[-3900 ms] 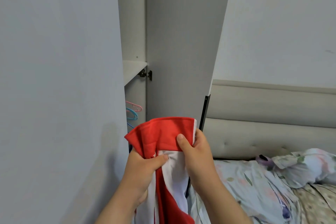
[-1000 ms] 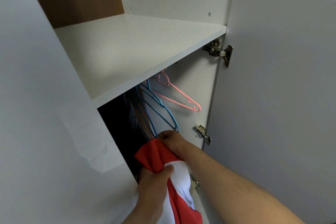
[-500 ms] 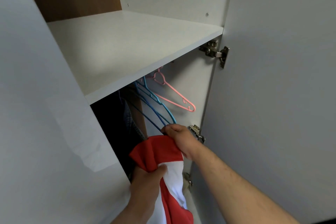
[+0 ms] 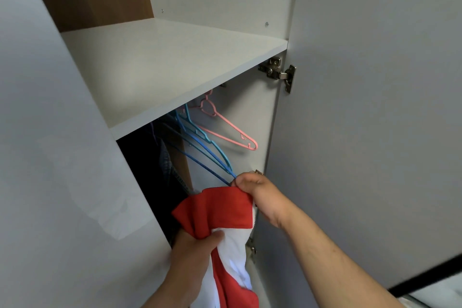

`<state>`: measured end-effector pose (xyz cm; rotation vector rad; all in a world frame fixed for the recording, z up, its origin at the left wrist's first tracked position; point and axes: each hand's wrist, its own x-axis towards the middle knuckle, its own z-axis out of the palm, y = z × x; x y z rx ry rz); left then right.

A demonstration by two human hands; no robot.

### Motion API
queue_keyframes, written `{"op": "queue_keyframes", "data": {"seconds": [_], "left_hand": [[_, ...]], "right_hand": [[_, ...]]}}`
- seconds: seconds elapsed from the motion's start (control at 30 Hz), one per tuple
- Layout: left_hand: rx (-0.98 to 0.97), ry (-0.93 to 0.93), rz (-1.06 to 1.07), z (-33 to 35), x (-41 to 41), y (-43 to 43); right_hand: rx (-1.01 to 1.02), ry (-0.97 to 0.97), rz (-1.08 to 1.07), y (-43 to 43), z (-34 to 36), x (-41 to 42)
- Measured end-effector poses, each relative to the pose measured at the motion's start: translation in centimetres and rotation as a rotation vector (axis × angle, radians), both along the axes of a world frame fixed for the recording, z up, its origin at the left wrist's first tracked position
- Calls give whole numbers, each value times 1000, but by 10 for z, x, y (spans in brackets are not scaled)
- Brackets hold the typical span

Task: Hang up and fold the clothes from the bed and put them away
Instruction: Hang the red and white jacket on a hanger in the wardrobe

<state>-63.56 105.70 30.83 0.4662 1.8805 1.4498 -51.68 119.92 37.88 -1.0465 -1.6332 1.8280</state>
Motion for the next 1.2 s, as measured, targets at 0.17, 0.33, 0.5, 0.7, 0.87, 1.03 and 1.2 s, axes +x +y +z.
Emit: {"op": "queue_keyframes", "data": {"seconds": [0.17,0.33,0.5,0.7,0.87,1.03,1.2], "left_hand": [[46,49,-108,6,0,-19],[149,-27,-291,30,5,-32],[358,-187,-537,59,27,-43],[324,-361,-554,67,46,-68],[224,-509,-622,76,70,-106],[130,-562,-814,73,95,-154],[118,-527,-933,78,142,-188]], "right_hand": [[10,60,-83,-42,-7,34],[29,129,-241,-110,-6,57],[27,161,-372,-169,7,65],[32,310,-518,-238,39,75],[151,177,-680,-310,31,84],[236,149,-854,-379,28,94],[107,309,-989,-422,24,133]]}}
